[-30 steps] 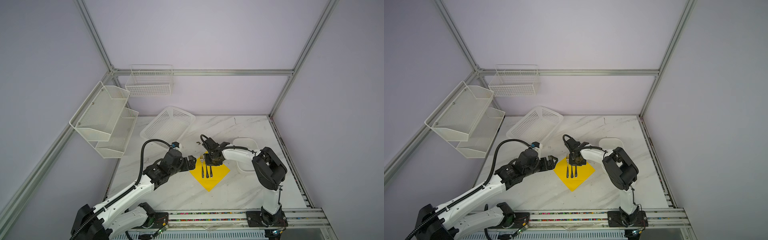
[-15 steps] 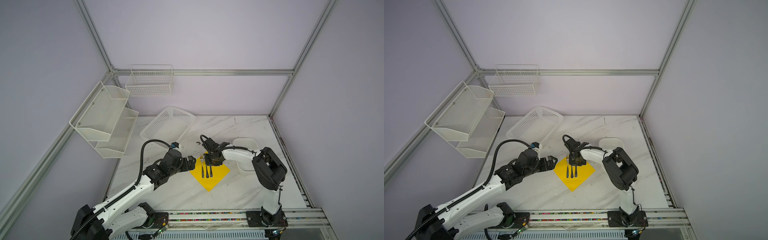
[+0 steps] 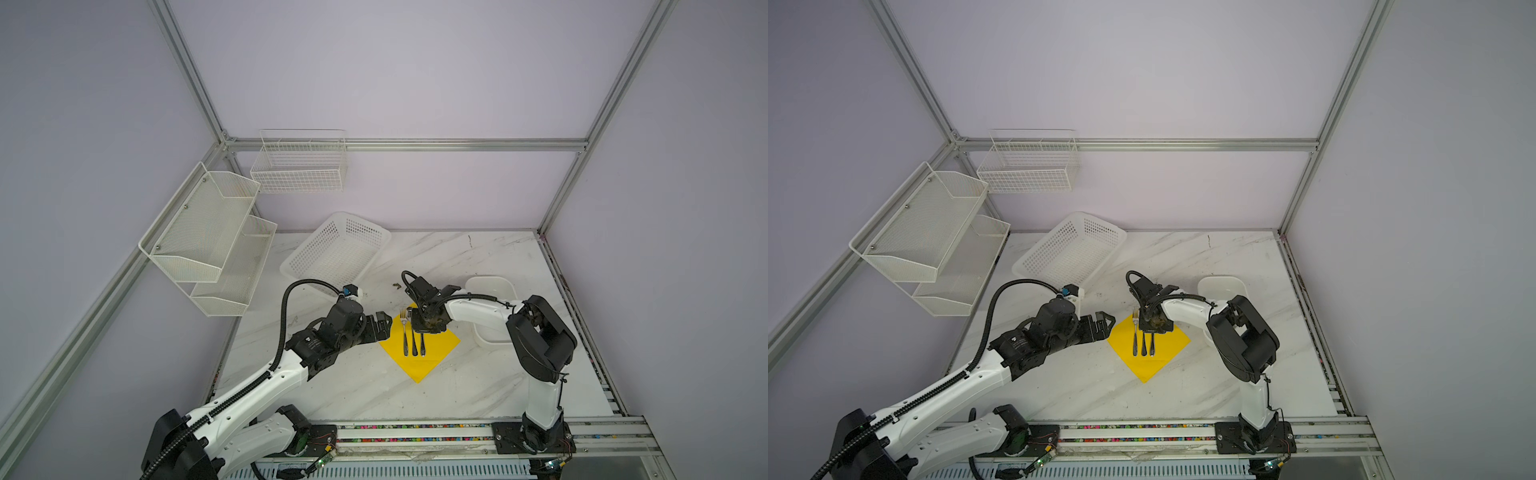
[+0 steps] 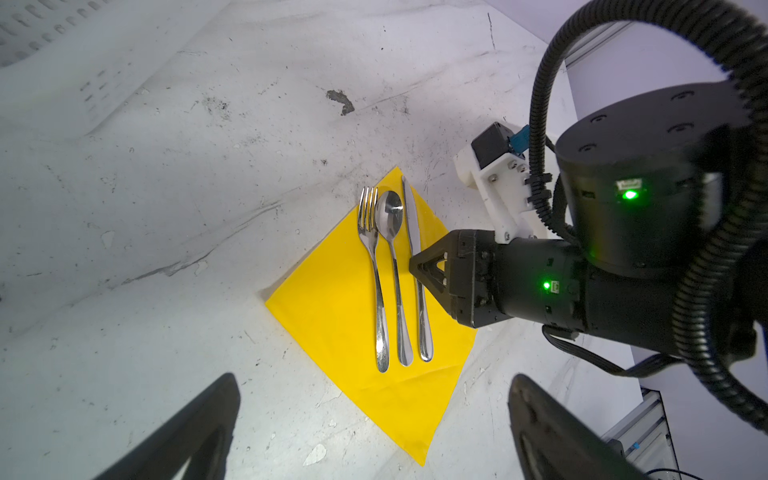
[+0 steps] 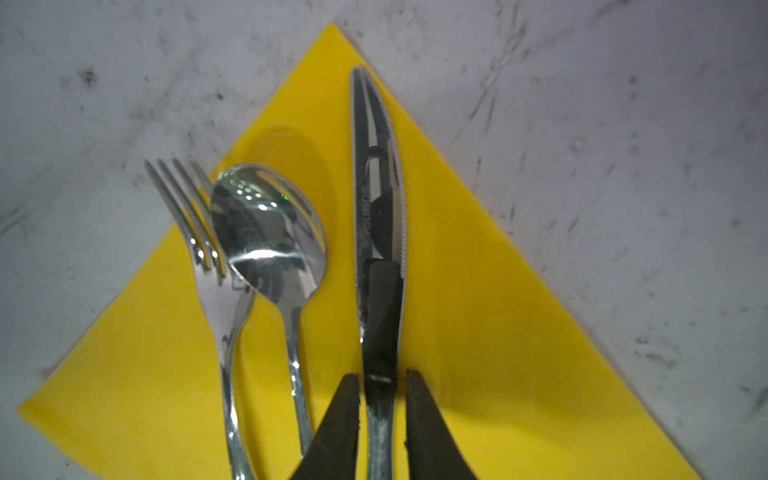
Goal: Place the utensils on the paper napkin and roll it up
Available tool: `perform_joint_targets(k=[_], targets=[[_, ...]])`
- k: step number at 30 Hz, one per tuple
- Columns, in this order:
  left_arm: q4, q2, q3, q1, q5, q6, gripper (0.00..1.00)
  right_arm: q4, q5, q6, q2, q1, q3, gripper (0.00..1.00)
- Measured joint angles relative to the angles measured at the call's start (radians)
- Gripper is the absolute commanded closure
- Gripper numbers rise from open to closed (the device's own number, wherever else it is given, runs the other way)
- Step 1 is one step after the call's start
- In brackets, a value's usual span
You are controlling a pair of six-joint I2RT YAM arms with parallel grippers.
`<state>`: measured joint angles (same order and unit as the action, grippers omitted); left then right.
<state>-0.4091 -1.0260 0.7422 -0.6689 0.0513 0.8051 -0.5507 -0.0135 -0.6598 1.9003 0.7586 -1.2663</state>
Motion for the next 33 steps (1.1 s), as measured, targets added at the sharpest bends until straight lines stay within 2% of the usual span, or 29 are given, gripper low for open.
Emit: perform_joint_targets(k=[7, 12, 17, 22, 25, 29, 33], targets=[[-0.036, 0.0, 0.0, 0.0, -0.013, 0.0, 0.0, 0.035, -0.027, -0.004, -0.208, 0.0, 0.072, 0.6], [-0.054, 0.015, 0.0, 0.0, -0.021, 0.0, 0.0, 0.127, -0.054, 0.009, -0.446, 0.0, 0.164, 0.44], [-0.05, 0.048, 0.0, 0.0, -0.034, 0.0, 0.0, 0.203, -0.072, 0.016, -0.673, 0.001, 0.26, 0.36], [-0.015, 0.058, 0.0, 0.0, -0.084, 0.02, 0.0, 0.235, -0.083, -0.006, -0.816, 0.001, 0.324, 0.38], [0.01, 0.057, -0.001, 0.0, -0.123, 0.034, 0.0, 0.241, -0.069, -0.043, -0.869, 0.001, 0.372, 0.43], [0.042, 0.054, -0.014, 0.0, -0.165, 0.051, 0.0, 0.254, -0.014, -0.115, -0.935, 0.001, 0.468, 0.5], [0.051, 0.045, -0.023, -0.003, -0.196, 0.057, 0.0, 0.295, 0.093, -0.181, -0.974, 0.001, 0.572, 0.55]])
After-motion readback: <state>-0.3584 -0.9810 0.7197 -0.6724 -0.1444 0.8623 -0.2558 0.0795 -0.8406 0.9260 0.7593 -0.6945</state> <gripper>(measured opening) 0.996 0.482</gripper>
